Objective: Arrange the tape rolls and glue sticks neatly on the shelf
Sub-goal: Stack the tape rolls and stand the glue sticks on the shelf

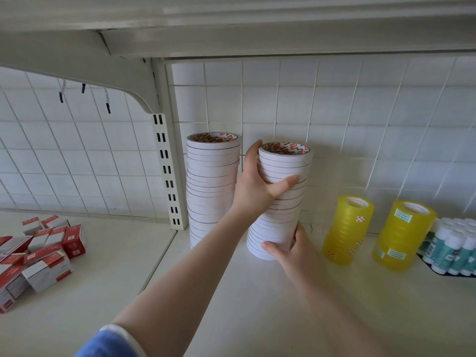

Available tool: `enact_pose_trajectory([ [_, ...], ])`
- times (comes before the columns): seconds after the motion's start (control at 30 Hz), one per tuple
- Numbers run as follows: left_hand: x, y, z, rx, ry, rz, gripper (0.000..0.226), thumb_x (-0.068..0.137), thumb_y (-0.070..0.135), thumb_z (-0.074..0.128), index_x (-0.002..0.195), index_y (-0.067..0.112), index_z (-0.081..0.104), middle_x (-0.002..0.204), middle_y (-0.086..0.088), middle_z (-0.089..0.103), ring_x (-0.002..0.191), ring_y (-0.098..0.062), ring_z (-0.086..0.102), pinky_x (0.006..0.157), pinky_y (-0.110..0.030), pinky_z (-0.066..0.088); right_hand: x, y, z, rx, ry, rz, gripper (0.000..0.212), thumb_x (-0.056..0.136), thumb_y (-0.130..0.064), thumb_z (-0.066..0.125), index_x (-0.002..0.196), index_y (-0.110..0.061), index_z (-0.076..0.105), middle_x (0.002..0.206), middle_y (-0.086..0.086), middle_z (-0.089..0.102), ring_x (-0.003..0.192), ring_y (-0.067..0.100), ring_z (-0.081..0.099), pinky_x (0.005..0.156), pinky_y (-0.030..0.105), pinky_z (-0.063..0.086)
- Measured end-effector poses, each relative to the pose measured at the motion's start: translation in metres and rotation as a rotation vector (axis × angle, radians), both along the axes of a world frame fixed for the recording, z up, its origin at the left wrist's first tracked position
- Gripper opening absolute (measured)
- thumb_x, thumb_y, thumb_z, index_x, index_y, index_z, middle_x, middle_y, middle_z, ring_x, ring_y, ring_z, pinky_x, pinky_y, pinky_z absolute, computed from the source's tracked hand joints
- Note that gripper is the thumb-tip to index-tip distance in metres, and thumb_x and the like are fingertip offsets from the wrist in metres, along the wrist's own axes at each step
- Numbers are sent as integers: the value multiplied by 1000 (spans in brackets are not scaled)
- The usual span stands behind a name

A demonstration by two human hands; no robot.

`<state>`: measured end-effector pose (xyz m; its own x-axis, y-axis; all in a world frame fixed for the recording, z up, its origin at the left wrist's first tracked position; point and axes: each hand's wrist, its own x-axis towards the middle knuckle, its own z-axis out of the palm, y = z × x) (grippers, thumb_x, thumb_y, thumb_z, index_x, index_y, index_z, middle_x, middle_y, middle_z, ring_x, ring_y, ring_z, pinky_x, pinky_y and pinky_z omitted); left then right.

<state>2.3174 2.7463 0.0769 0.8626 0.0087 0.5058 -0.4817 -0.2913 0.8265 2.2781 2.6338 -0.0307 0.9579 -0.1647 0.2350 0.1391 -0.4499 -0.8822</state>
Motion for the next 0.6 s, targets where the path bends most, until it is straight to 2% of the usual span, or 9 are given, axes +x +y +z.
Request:
enact_pose_trajectory([
  [0.07,1,2,0,-9,-1,-2,105,56,47,77,144,28,23,123,22,43,121,0,43,99,-17,33,0,0,0,10,-3,7,67,68,-37,79,126,-27,47,112,-15,61,99,8,57,67,15,38],
  [0.17,2,3,1,-7,7,-27,114,52,54,79,145,27,20,130,21,39,128,-1,38,106,-24,32,0,-1,1,15,-5,12,66,68,-38,78,125,-29,47,111,-16,60,101,8,57,68,14,39],
  [0.27,3,4,1,21,36,-65,119,54,45,85,148,26,14,129,24,34,127,2,33,105,-21,28,0,0,1,23,0,14,65,68,-36,78,125,-28,47,112,-16,60,102,8,57,68,15,40],
  [0.43,4,4,1,68,76,-91,137,39,56,79,148,31,1,132,22,34,124,2,33,107,-26,29,-1,0,1,32,-6,13,68,68,-36,79,127,-28,47,113,-15,61,102,8,58,73,20,40],
  [0.6,2,2,0,79,60,-64,132,46,46,83,148,31,1,129,22,36,119,3,36,102,-23,31,-1,0,2,29,-15,10,65,68,-34,80,125,-27,48,111,-14,61,98,8,57,69,17,39],
])
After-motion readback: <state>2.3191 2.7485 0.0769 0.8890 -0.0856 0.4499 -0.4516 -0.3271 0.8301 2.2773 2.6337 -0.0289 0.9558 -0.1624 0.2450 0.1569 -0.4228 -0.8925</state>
